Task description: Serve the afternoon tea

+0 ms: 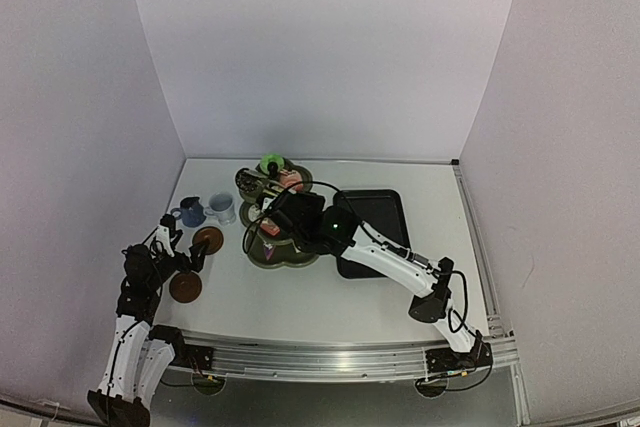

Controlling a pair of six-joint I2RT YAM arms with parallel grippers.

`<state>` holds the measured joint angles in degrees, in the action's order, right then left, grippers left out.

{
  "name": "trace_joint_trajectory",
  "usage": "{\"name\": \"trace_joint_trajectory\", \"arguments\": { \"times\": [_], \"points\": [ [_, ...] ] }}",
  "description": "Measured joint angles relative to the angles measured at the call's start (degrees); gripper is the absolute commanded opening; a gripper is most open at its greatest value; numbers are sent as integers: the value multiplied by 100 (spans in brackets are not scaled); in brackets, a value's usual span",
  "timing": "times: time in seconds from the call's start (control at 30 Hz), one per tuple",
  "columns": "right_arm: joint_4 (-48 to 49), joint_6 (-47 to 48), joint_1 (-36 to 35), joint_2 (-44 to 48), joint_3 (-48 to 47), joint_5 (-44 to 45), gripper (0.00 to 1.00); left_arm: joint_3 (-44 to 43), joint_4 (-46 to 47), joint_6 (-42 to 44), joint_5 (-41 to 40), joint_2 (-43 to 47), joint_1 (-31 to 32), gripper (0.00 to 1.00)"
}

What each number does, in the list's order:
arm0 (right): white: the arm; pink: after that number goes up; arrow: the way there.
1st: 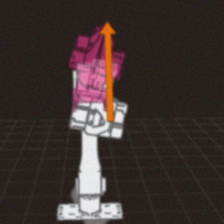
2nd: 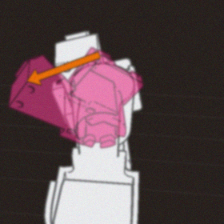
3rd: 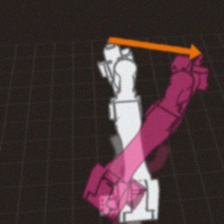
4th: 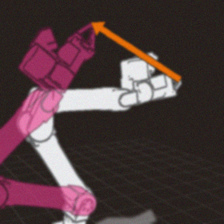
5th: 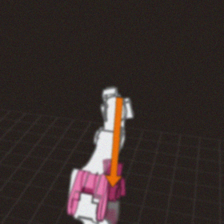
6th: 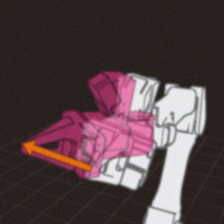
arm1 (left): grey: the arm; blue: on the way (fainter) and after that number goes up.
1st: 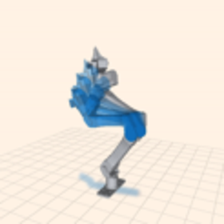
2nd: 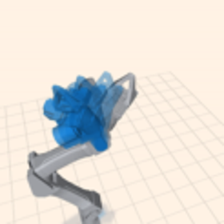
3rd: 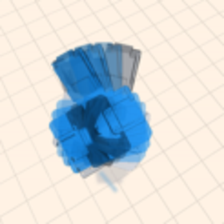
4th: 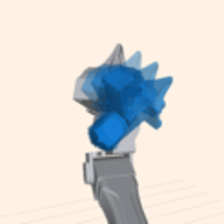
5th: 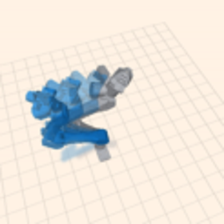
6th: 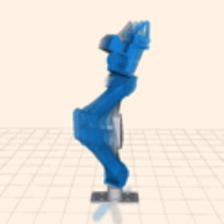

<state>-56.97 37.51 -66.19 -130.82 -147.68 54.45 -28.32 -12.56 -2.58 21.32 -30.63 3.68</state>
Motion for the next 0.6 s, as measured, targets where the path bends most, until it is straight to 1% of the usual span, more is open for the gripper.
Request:
{"name": "trace_joint_trajectory", "arguments": {
  "times": [0.6],
  "points": [
    [60, 47, -2, 0, 138, 102, 27, 61, 4, -44, 8, 14, 0, 99]
  ]
}}
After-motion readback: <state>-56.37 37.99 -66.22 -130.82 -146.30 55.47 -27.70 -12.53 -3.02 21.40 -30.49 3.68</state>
